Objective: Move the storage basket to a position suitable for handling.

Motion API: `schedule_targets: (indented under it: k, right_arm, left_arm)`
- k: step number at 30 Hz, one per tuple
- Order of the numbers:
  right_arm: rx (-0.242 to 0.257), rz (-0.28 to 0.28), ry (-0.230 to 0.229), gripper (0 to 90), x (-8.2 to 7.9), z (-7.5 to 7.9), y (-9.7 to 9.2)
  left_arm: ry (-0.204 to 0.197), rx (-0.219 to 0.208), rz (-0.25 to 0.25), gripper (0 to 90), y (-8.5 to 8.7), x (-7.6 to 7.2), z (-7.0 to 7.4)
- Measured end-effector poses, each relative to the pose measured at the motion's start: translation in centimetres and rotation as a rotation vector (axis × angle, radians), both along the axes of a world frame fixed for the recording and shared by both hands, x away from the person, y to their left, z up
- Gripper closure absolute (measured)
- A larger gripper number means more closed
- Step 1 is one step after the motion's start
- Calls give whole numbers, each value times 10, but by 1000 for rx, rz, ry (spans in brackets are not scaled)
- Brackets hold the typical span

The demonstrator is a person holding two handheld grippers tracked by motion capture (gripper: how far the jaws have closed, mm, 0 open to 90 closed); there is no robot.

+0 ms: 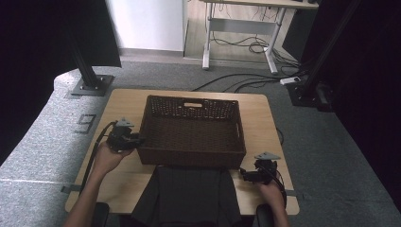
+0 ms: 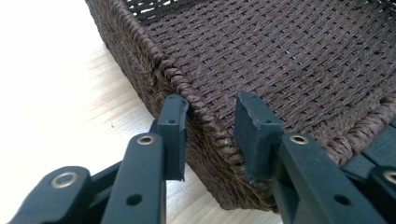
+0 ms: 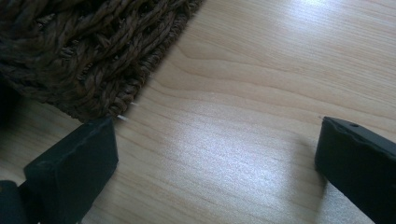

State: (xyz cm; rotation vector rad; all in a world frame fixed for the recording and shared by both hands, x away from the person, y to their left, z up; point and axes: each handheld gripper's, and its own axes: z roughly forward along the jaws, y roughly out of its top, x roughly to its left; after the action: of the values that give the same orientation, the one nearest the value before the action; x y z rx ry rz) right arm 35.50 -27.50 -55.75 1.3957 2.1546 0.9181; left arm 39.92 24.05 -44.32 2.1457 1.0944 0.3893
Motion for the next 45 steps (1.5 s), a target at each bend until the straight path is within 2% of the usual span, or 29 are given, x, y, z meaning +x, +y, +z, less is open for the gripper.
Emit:
schedule_targets:
  k: [1,3,4,6,7,9,15,16,18,19,20,23,26,30,38,43,45]
  right_arm:
    - [0,0,0,0,0,0,0]
    - [0,0,0,0,0,0,0]
    - [0,0,0,0,0,0,0]
    - [0,0,0,0,0,0,0]
    - [0,0,0,0,0,0,0]
    - [0,0,0,0,0,0,0]
    - [0,0,0,0,0,0,0]
    - [0,0,0,0,0,0,0]
    - [0,0,0,0,0,0,0]
    - [0,0,0,0,0,0,0]
    - [0,0,0,0,0,0,0]
    - [0,0,0,0,0,0,0]
    - [0,0,0,0,0,0,0]
    - [0,-1,0,0,0,0,0]
    - [0,-5,0,0,-1,0,0]
    - [0,-5,0,0,-1,0,0]
    - [0,-5,0,0,-1,0,0]
  left_arm:
    - [-15,12,-2,620,-1,-1,0]
    - [-52,26,-14,491,-3,-5,4]
    - [-63,22,-11,480,-3,-7,7]
    - [-82,7,-7,389,-3,-12,15]
    - [-82,7,-7,380,-3,-12,15]
    - [-108,-8,-9,328,-2,-20,24]
    - [-121,-14,-9,186,4,-37,25]
    - [-108,-20,4,164,8,-44,19]
    - [-104,-19,11,140,10,-46,17]
    - [-103,-14,20,136,14,-50,12]
    - [-88,-24,24,127,20,-55,2]
    - [-52,-42,26,96,27,-59,-13]
    - [-30,-18,30,34,29,-62,-32]
    - [-31,30,26,0,28,-63,-54]
    - [13,46,47,0,24,-58,-89]
    - [53,67,38,0,22,-55,-102]
    - [38,72,33,0,21,-55,-103]
